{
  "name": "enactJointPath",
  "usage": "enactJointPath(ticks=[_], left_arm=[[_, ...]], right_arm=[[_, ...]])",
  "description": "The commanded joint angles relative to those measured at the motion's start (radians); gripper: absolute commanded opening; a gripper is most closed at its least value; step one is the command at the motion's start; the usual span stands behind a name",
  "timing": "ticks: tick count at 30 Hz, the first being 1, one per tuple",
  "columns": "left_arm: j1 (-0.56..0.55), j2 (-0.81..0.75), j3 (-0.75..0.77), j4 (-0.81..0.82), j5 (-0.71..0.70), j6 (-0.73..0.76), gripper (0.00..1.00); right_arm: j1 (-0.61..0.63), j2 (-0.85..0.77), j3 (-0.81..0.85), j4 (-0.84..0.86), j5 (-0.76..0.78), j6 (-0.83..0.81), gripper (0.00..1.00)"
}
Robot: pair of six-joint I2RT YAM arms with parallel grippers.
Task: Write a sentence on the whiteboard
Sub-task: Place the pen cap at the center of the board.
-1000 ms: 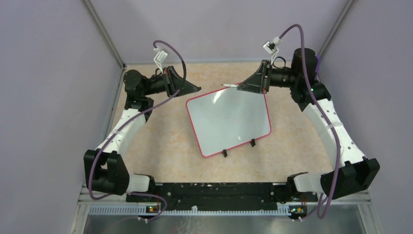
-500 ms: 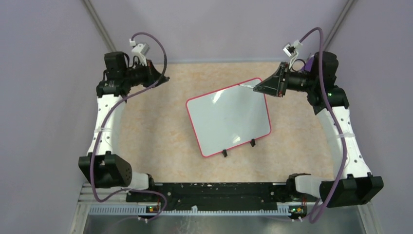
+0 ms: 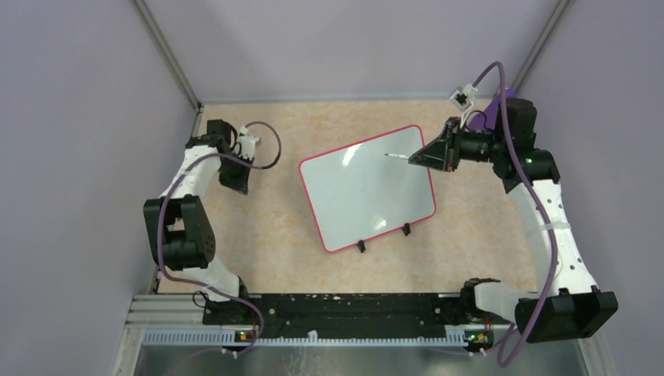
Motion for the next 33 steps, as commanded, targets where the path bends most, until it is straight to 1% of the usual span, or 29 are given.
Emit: enactJointPath(ticks=[1,5,11,18,27,33], left_arm=[[0.002,0.061,-0.053,0.066,-0.089,0.034,0.08],[0.002,0.11,-0.074,0.103,-0.087,0.017,0.12],[0.002,0.151,-0.105,0.137,-0.084,0.008,0.2],[0.002,0.156,-0.136,0.154,-0.08,0.002,0.24],[0.0,0.13,-0.139,0.117,-0.045,0.0,0.46],[0.002,0.082,-0.05,0.036,0.03,-0.002,0.53]], right_arm=[[-0.003,-0.04,-0.004,-0.001,0.006,-0.037,0.0],[-0.002,-0.047,-0.007,-0.009,0.004,-0.045,0.0],[-0.003,-0.05,-0.013,-0.043,0.01,-0.079,0.0],[-0.002,-0.051,-0.025,-0.051,0.029,-0.092,0.0],[-0.002,-0.04,-0.027,-0.064,0.034,-0.109,0.0],[-0.003,-0.03,-0.022,-0.064,0.035,-0.11,0.0]])
